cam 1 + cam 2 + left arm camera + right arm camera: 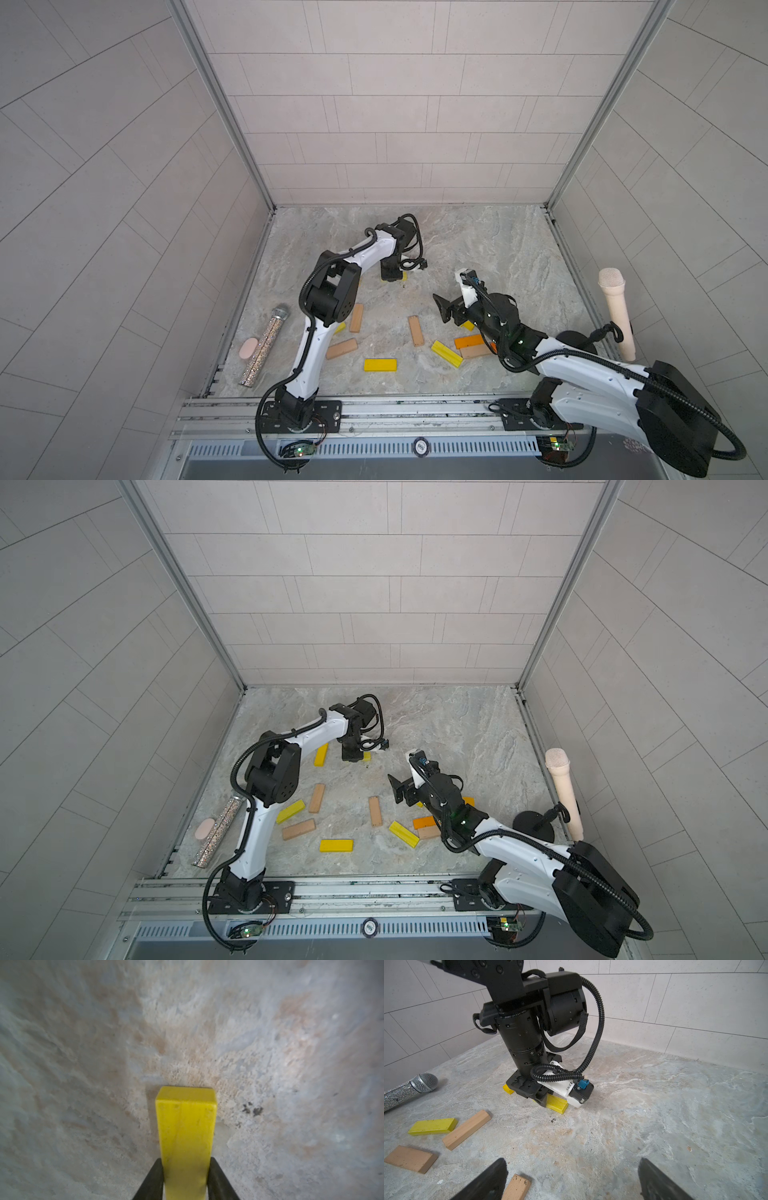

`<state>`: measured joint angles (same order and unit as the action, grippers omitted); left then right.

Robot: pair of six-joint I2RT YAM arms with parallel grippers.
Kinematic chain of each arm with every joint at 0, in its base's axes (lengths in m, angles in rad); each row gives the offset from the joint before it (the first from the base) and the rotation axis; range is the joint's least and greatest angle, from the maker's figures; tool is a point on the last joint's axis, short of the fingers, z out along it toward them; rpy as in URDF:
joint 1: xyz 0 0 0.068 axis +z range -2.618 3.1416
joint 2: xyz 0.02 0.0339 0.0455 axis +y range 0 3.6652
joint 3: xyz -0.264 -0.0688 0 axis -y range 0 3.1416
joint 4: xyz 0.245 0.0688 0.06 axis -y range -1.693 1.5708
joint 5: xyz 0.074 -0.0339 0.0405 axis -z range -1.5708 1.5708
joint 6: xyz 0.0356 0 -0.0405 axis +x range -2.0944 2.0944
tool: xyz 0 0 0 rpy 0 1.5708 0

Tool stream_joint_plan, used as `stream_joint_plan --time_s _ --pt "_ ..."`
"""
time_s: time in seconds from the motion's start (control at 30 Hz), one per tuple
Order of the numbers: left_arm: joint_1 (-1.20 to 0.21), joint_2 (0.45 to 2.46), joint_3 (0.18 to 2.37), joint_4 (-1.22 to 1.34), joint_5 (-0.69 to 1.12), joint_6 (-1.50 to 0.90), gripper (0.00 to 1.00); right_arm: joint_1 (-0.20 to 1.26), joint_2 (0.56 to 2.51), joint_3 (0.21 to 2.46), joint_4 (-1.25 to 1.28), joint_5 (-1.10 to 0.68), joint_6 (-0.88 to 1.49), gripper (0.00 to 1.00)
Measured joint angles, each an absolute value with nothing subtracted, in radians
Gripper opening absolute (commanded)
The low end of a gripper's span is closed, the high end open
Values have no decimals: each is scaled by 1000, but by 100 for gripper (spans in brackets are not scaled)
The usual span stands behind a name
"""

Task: Assemble the number 8 with building blocks
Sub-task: Assemble the building block at the center of the board.

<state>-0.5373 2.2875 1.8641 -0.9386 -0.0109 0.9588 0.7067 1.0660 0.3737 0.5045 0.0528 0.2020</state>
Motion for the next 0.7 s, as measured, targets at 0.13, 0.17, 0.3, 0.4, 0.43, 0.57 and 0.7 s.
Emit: stream_joint_plan --time_s 0.13,0.17,0.3,0.4,0.43,0.57,0.7 --pt "-537 2288 1865 -931 -26 978 29 707 1066 374 505 55 202 100" --pt "-536 2288 1867 -931 -30 986 29 707 1066 374 505 56 202 99" --pt "-529 2288 1877 -925 -50 1014 29 707 1066 374 505 61 202 99" --pt "-517 2288 1879 -918 -59 1031 29 707 1066 374 505 61 202 99" --pt "-514 2288 1879 -917 -62 1037 29 707 1066 374 505 61 202 100" --pt "-497 2288 1876 -905 -73 1064 29 707 1066 374 505 61 202 99" --pt "-472 2287 1856 -892 -76 1081 30 707 1066 374 505 61 202 100"
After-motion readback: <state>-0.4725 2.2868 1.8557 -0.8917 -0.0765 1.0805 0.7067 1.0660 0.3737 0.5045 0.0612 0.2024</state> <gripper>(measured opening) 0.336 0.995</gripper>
